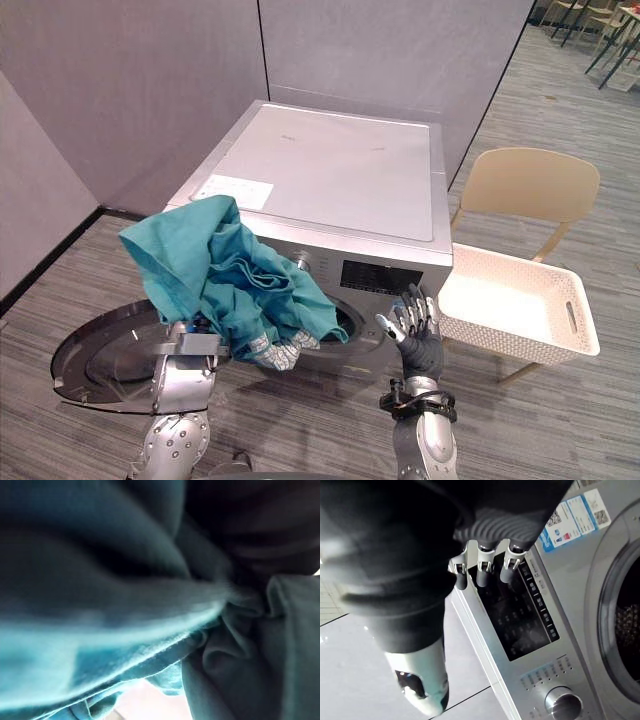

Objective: Pick up the laundry basket with both hands and put the clothes into the washing machine.

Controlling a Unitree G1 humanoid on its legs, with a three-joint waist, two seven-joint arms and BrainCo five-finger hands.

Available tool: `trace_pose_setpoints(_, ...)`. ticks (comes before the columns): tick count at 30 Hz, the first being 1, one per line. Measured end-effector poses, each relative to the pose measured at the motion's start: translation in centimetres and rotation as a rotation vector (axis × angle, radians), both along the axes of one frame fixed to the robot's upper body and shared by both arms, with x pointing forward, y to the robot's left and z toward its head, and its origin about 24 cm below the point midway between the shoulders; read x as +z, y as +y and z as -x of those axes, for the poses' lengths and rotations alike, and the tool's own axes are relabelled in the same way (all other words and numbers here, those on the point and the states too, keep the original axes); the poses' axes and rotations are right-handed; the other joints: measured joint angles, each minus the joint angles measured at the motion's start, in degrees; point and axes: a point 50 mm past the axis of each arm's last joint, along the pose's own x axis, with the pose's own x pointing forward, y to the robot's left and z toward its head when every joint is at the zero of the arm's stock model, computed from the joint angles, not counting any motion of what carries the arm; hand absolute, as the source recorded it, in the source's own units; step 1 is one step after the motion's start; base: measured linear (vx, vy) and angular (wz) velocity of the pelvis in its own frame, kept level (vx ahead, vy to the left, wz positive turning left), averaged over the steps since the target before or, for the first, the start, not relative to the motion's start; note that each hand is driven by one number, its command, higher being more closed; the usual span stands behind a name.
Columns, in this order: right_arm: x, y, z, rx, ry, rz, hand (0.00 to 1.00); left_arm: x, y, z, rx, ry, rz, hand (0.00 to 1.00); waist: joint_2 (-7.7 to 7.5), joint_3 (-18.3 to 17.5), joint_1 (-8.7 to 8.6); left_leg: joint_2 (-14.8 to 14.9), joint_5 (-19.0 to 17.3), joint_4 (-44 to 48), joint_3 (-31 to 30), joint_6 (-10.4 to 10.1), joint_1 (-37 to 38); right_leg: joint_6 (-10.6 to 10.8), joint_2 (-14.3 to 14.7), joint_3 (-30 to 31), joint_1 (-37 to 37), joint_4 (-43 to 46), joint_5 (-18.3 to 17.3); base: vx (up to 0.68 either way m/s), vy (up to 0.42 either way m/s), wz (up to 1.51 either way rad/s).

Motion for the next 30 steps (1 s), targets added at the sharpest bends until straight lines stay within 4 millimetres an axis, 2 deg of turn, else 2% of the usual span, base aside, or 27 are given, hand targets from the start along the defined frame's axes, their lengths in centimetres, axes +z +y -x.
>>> trace_pose_setpoints(4,0.3,-0.1,0.0,0.003,-0.013,0.0,0.0,-0.7,-2.0,0.1,-0.09,0.037,-0.004,1.0,0.61,1.54,0.12,2.18,1.45,1.95,-0.9,-0.74,-3.77,0.06,2.1,-0.93,-3.14,1.02,-0.46,-0.1,-0.075,-0.05)
trace_pose_setpoints(5,0.7,-0.1,-0.2,0.006,-0.031,-0.002,0.0,-0.7,-2.5,0.0,-0.115,0.039,-0.008,1.0,0.68,3.09,0.04,2.47,1.45,3.86,-1.52,-0.82,-5.02,-0.01,2.38,-1.05,-4.29,2.86,-1.73,-0.1,-0.034,0.12)
trace_pose_setpoints(7,2.0,-0.1,-0.4,0.003,-0.092,-0.008,0.0,-0.4,-4.0,-0.4,-0.183,0.023,-0.024,1.0,0.43,6.89,0.02,2.68,0.44,10.13,-3.99,-0.59,-10.68,-0.36,2.82,-1.27,-8.89,9.85,-6.72,-0.16,-0.044,0.23)
trace_pose_setpoints(10,3.3,0.1,-1.1,0.015,-0.16,-0.014,0.0,0.1,-4.7,-1.2,-0.204,0.0,-0.046,1.0,0.2,10.28,0.03,2.74,-1.98,18.29,-6.46,-0.58,-17.05,-0.53,3.08,-0.71,-15.3,20.32,-12.94,-0.22,-0.004,0.13)
trace_pose_setpoints(13,4.2,0.3,-1.4,0.035,-0.199,-0.006,0.0,0.6,-4.9,-1.6,-0.186,-0.017,-0.074,1.0,-0.27,11.22,0.35,2.72,-4.13,24.73,-7.23,-0.54,-23.14,0.16,3.03,0.93,-22.49,29.52,-17.07,-0.18,0.035,-0.01)
trace_pose_setpoints(15,4.5,0.5,-1.6,0.04,-0.215,-0.015,0.0,0.8,-5.2,-2.2,-0.185,-0.025,-0.097,1.0,-0.34,11.97,0.27,2.57,-4.63,27.44,-8.11,-0.78,-26.36,0.34,3.06,1.24,-25.78,33.04,-18.32,-0.15,0.043,0.01)
trace_pose_setpoints(19,5.2,0.9,-2.2,0.04,-0.253,-0.049,0.0,0.9,-5.6,-4.9,-0.136,0.014,-0.13,1.0,-0.93,13.53,0.02,2.64,-4.64,31.15,-8.95,-0.79,-31.79,-0.05,3.63,2.51,-31.72,37.81,-19.13,-0.09,0.034,-0.08)
trace_pose_setpoints(23,5.8,0.9,-2.8,0.027,-0.277,-0.081,0.0,2.0,-5.3,-8.4,-0.038,0.058,-0.146,1.0,-1.9,14.6,-0.26,2.77,-4.72,34.71,-9.24,-0.61,-38.0,-0.06,4.2,4.17,-38.64,41.63,-19.2,-0.09,0.027,-0.15)
trace_pose_setpoints(26,6.5,1.1,-3.6,0.03,-0.312,-0.092,0.0,3.2,-4.1,-10.7,0.055,0.076,-0.123,1.0,-3.11,16.76,-0.79,3.14,-5.27,37.11,-9.08,-0.01,-40.66,0.13,4.93,5.83,-42.13,43.98,-18.92,-0.06,0.017,-0.24)
trace_pose_setpoints(30,7.2,1.3,-5.0,0.025,-0.358,-0.137,0.0,4.6,-1.2,-13.9,0.205,0.144,-0.052,1.0,-4.54,18.67,-1.95,5.0,-6.07,41.58,-9.0,0.31,-46.93,0.23,7.06,7.97,-48.94,46.94,-18.54,-0.05,0.017,-0.36)
